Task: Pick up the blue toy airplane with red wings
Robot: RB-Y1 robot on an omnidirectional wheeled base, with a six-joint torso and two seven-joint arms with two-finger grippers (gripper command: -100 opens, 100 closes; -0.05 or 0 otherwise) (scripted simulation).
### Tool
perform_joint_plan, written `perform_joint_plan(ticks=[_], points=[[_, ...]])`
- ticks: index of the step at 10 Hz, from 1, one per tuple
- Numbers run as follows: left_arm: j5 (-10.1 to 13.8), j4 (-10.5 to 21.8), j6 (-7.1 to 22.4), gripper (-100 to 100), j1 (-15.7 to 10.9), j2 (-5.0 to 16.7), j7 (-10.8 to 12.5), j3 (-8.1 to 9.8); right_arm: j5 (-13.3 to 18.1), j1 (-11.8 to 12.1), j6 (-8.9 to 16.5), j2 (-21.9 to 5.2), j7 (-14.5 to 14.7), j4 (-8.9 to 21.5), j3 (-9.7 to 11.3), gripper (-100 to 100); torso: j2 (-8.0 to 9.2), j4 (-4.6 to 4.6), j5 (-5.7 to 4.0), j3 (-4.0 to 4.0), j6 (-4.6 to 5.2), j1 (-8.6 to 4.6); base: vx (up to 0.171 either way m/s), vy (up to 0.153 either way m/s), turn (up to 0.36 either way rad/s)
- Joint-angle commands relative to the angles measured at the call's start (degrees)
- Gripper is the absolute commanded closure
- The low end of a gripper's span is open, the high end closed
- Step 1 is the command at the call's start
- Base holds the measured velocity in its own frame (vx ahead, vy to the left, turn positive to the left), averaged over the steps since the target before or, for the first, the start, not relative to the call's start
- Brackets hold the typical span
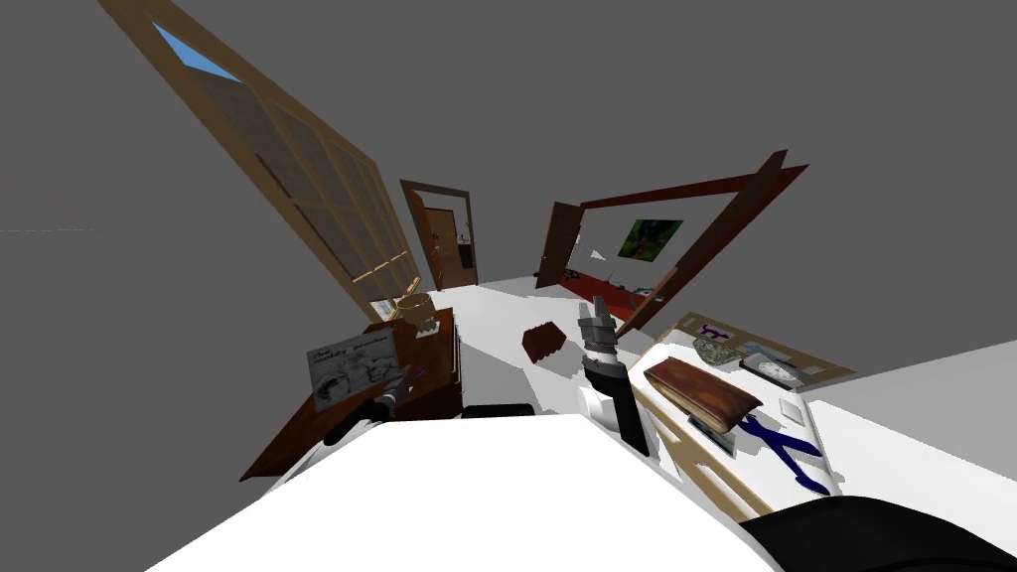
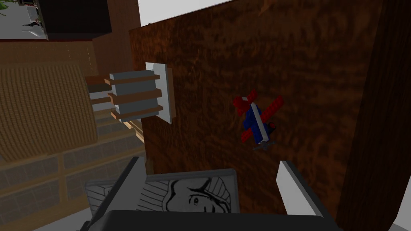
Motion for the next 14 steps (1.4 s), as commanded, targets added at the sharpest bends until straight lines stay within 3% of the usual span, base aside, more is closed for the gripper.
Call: perform_joint_plan(ticks=[1,11,14], points=[[0.8,2.4,0.4,-100,-0.5,0.4,0.1,-0.36,0.0,0.0,0.0,0.0,0.0,0.0,0.0,0,0.00,0.00,0.00,0.00,0.00,0.00,0.099,-0.071,0.020],[9.1,16.1,7.8,-100,-0.5,5.0,-0.1,-1.66,0.0,0.0,0.0,0.0,0.0,0.0,0.0,0,-0.09,-0.02,0.05,-0.05,0.00,0.27,0.147,-0.043,0.027],[10.7,18.8,9.4,-100,-0.3,6.0,-0.4,-2.09,0.0,0.0,0.0,0.0,0.0,0.0,0.0,0,-0.02,-0.01,0.08,-0.02,0.01,0.45,0.145,-0.003,0.023]])
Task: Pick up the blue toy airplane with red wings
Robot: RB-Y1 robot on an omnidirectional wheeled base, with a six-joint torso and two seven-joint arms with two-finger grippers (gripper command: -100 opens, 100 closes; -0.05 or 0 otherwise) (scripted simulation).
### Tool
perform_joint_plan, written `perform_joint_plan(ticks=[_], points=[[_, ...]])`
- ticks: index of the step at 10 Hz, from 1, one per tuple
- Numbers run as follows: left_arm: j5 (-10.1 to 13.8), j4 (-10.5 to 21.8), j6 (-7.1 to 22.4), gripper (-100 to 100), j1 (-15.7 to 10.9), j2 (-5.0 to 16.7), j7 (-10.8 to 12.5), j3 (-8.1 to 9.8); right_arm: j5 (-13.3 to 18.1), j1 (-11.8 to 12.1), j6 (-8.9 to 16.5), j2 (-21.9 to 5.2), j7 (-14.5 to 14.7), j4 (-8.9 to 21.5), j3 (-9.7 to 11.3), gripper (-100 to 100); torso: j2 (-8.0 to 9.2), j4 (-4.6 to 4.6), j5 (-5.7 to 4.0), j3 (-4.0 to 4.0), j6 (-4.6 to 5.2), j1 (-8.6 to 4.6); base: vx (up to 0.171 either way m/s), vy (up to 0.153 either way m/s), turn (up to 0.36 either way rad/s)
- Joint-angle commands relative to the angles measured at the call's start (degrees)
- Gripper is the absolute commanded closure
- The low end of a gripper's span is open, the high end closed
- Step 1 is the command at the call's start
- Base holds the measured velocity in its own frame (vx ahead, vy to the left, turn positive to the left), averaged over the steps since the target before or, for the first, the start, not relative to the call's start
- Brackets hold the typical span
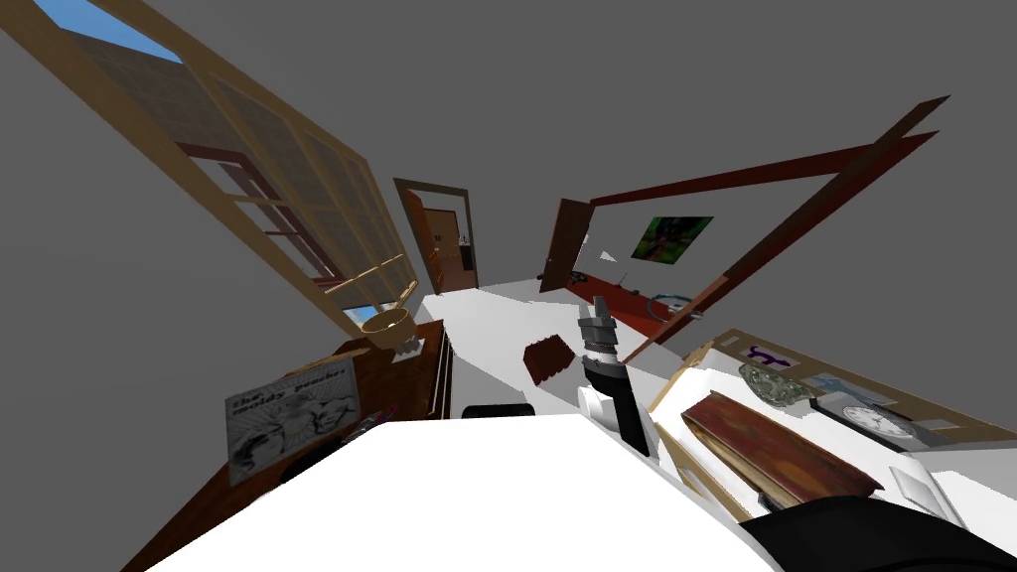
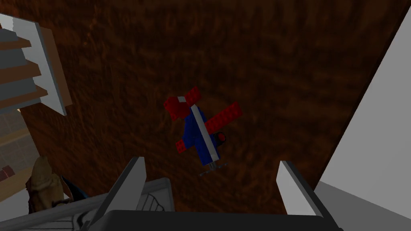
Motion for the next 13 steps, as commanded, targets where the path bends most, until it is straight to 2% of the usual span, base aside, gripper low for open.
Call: perform_joint_plan(ticks=[1,2,4,5,6,7,10,11,13], points=[[1.3,2.0,-0.2,-100,-0.5,0.6,-0.3,-0.86,0.0,0.0,0.0,0.0,0.0,0.0,0.0,0,0.00,0.00,0.00,0.00,0.00,0.00,0.113,0.014,0.013],[2.5,4.1,1.0,-100,-0.4,1.3,-0.6,-1.31,0.0,0.0,0.0,0.0,0.0,0.0,0.0,0,0.09,0.02,0.01,0.05,0.02,0.00,0.135,0.016,0.025],[3.5,6.0,2.2,-100,-0.1,1.5,-0.8,-2.00,0.0,0.0,0.0,0.0,0.0,0.0,0.0,0,-0.12,-0.02,0.01,-0.06,0.02,-0.01,0.201,0.013,0.025],[4.7,7.0,1.1,-100,-1.2,2.1,-1.3,-2.71,0.0,0.0,0.0,0.0,0.0,0.0,0.0,0,-0.18,-0.04,0.01,-0.10,0.02,0.01,0.085,0.011,0.001],[4.9,7.2,1.1,0,-1.3,2.1,-1.4,-2.85,0.0,0.0,0.0,0.0,0.0,0.0,0.0,0,0.13,0.01,0.00,0.06,0.02,-0.02,0.016,0.002,-0.001],[3.6,8.8,0.3,-100,-2.3,0.8,-1.4,-2.66,0.0,0.0,0.0,0.0,0.0,0.0,0.0,0,0.39,0.08,0.00,0.21,0.01,-0.05,0.014,0.031,0.000],[2.0,11.0,-0.8,-100,-3.7,-1.0,-1.3,-2.43,0.0,0.0,0.0,0.0,0.0,0.0,0.0,0,0.58,0.12,0.04,0.33,0.02,0.13,-0.001,0.050,-0.005],[0.7,12.6,-1.7,-100,-4.7,-2.3,-1.2,-2.26,0.0,0.0,0.0,0.0,0.0,0.0,0.0,0,0.59,0.12,0.03,0.33,0.02,0.10,-0.009,0.057,-0.002],[-0.1,11.5,-1.0,-100,-4.1,-2.5,-0.8,-1.66,0.0,0.0,0.0,0.0,0.0,0.0,0.0,0,0.60,0.13,0.04,0.34,0.02,0.13,-0.001,0.035,-0.004]])
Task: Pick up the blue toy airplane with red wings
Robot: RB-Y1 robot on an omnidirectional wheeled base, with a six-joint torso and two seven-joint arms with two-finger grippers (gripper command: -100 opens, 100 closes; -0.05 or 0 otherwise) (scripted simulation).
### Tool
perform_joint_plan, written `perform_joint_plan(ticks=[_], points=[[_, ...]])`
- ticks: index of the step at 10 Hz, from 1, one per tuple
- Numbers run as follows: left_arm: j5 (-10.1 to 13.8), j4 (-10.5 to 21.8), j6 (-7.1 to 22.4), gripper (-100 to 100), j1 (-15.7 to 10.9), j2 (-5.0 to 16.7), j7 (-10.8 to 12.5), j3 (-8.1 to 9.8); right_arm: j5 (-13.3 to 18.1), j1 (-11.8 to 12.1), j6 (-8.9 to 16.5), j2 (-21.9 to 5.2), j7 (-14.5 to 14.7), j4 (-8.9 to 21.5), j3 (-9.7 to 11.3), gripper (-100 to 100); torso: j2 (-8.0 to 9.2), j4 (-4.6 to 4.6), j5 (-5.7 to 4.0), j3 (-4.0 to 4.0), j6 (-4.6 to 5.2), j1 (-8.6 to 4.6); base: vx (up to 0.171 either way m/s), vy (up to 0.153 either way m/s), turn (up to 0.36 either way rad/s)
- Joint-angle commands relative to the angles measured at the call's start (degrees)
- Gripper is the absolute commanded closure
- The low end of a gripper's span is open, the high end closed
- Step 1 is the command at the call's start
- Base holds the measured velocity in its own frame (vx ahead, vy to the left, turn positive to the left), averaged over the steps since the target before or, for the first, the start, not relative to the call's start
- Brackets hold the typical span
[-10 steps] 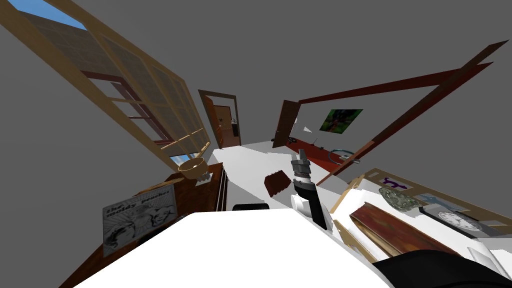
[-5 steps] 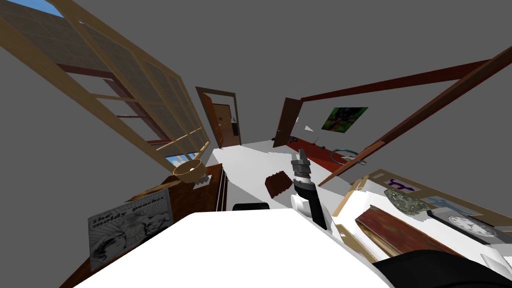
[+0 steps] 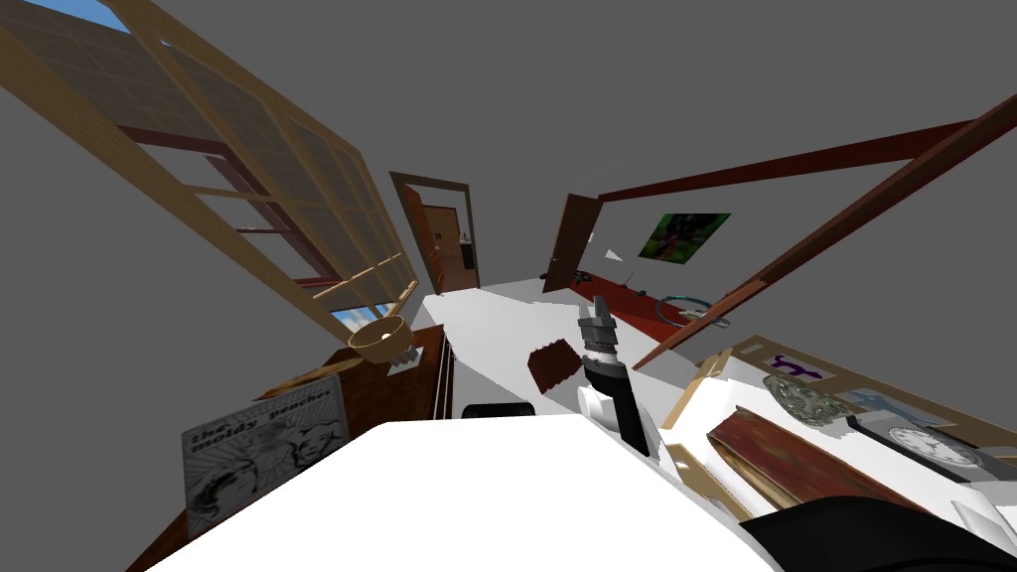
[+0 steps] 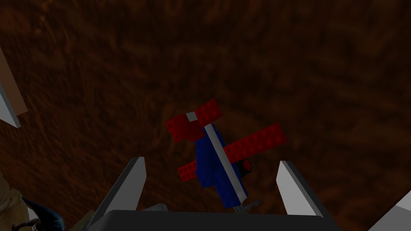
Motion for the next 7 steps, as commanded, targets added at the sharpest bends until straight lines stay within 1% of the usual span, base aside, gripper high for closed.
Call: perform_joint_plan(ticks=[1,5,6,7], points=[[0.0,0.0,0.0,100,0.0,0.0,0.0,0.00,0.0,0.0,0.0,0.0,0.0,0.0,0.0,0,0.00,0.00,0.00,0.00,0.00,0.00,0.000,0.000,0.000],[0.0,0.0,0.1,100,0.0,0.0,0.0,0.02,0.0,0.0,0.0,0.0,0.0,0.0,0.0,0,0.02,0.02,-0.02,0.02,0.03,-0.09,0.000,0.000,0.000],[0.0,0.0,0.1,0,0.0,0.0,0.1,0.02,0.0,0.0,0.0,0.0,0.0,0.0,0.0,0,0.02,0.03,-0.03,0.02,0.03,-0.10,0.000,0.000,0.000],[2.0,-0.8,0.3,100,0.6,1.5,-0.4,-0.70,0.0,0.0,0.0,0.0,0.0,0.0,0.0,0,0.03,0.02,-0.02,0.03,0.03,-0.09,0.002,-0.038,-0.001]])
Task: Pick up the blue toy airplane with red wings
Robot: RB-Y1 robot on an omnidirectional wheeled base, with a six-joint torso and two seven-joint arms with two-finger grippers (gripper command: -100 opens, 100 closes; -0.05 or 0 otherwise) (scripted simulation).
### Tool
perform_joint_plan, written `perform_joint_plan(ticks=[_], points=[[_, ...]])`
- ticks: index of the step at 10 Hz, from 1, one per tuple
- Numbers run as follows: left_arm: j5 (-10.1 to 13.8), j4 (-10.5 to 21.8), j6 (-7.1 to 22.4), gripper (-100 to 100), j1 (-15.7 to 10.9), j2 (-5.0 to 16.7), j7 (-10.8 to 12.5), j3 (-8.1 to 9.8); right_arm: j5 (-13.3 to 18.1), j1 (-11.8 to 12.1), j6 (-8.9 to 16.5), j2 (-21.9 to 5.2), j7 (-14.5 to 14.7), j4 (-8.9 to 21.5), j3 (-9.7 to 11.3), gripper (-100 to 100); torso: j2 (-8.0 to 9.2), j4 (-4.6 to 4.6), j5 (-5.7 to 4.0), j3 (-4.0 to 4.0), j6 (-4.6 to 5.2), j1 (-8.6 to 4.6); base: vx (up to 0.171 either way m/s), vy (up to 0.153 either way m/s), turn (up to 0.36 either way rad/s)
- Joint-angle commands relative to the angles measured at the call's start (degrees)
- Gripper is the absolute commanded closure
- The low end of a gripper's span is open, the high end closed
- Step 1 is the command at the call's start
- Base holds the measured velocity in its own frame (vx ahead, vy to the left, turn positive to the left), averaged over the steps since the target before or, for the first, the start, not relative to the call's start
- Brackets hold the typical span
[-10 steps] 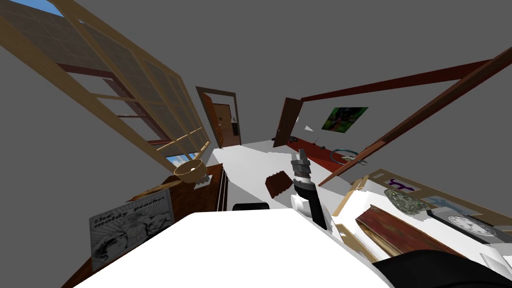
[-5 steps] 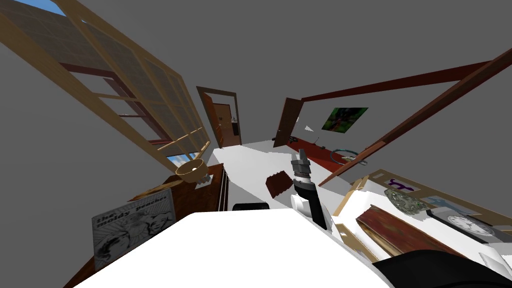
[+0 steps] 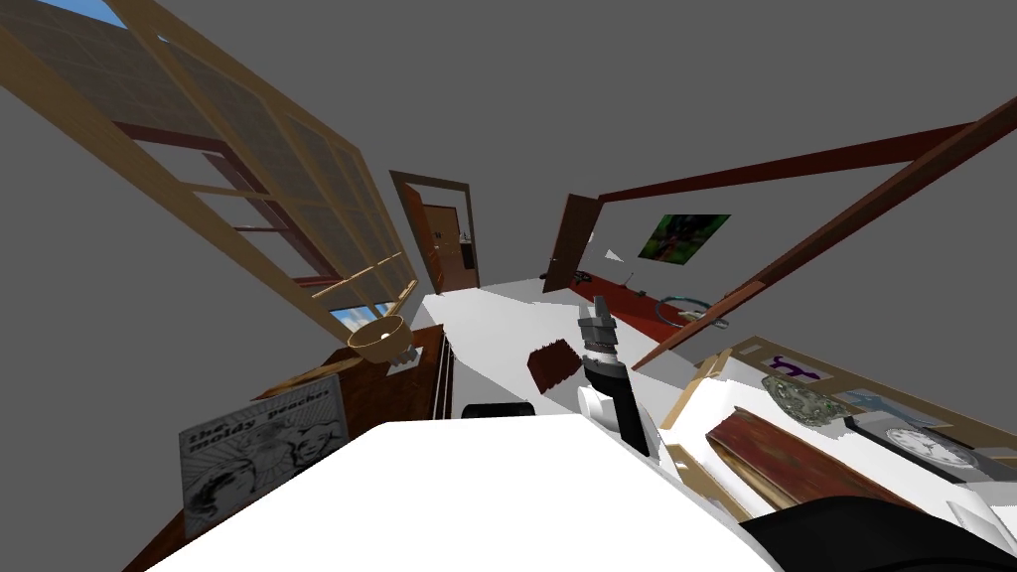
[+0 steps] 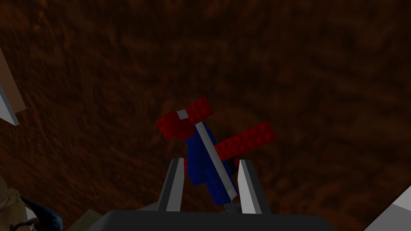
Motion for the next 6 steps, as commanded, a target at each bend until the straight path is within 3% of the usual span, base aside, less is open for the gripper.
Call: perform_joint_plan(ticks=[1,3,5,6], points=[[1.9,-0.9,0.5,100,0.6,1.5,-0.4,-0.63,0.0,0.0,0.0,0.0,0.0,0.0,0.0,0,0.00,0.00,0.00,0.00,0.00,0.00,0.003,-0.068,0.009],[3.6,-3.1,1.6,100,1.9,3.3,-0.5,-0.86,0.0,0.0,0.0,0.0,0.0,0.0,0.0,0,0.02,0.01,-0.02,0.01,0.01,-0.17,-0.003,-0.072,0.004],[4.1,-2.3,1.1,100,1.5,3.3,-0.8,-1.23,0.0,0.0,0.0,0.0,0.0,0.0,0.0,0,0.02,0.01,-0.02,0.02,0.02,-0.10,0.001,-0.028,0.005],[4.0,-2.4,1.2,0,1.5,3.3,-0.7,-1.19,0.0,0.0,0.0,0.0,0.0,0.0,0.0,0,0.02,0.01,0.01,0.02,0.03,0.02,0.000,0.000,0.000]])
